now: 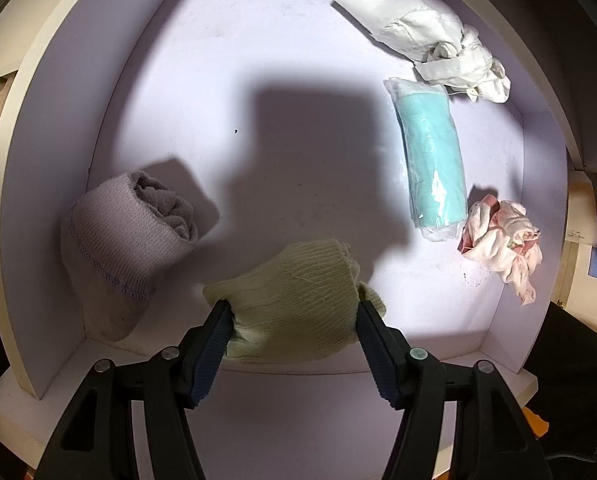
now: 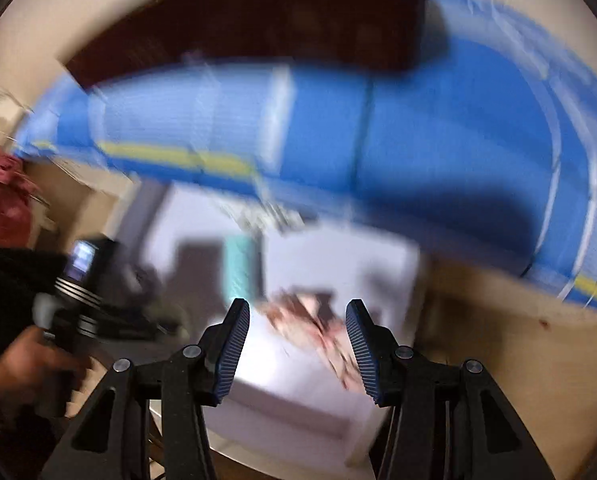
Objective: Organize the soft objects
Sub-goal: 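Move the right gripper back down into the cubby, then lift the pale green knit bundle to the gold tray and open the left gripper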
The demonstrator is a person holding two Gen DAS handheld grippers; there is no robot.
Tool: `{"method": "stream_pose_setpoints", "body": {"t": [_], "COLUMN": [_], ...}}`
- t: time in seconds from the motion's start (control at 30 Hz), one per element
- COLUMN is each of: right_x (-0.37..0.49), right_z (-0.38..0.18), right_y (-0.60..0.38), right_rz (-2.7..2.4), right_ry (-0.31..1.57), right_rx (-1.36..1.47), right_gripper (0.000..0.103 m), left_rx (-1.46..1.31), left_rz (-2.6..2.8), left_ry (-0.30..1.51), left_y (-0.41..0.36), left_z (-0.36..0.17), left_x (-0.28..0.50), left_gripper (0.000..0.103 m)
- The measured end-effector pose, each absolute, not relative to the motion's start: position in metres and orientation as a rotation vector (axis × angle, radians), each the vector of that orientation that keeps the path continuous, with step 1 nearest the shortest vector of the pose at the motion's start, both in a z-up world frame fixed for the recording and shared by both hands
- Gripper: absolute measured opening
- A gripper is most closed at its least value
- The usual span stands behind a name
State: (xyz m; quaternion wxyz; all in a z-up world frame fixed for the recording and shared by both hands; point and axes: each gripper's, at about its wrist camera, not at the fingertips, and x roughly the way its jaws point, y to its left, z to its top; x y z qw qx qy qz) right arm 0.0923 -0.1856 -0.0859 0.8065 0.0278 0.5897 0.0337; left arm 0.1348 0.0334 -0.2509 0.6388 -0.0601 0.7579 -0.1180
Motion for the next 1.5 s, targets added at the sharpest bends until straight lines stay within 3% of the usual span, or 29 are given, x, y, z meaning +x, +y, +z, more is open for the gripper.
{"method": "stream_pose_setpoints", "body": {"t": [0.17,0.33,0.97,1.5], "right_x": [0.095,0.091,0.096,0.1], "right_z": [-0.13,-0.149,-0.16,-0.163], "right_y": [-0.193,-0.201,-0.19,-0.181], "right_rz": [0.01,-0.017,0.01,0.034], "right_ry": [1.439,1.505,1.526,1.533], "right_rx": [0.08,0.133,0.116,0.096], "right_gripper": [0.053,0.062,0.064,0.067], "left_rx": [-0.136,-0.137,-0.305,-0.399], "left_rz": [-0.275,-0.281,-0.269,-0.377], "left_ry": [1.72,1.715,1.69,1.569], "left_y": [0.033,0.033,0.075,0.086], "left_z": [-0.248,-0.245,-0.218,-0.14], "left_x": [0.133,0.131,0.133,0.128], "left_gripper": [0.063,0.062,0.057,0.057]}}
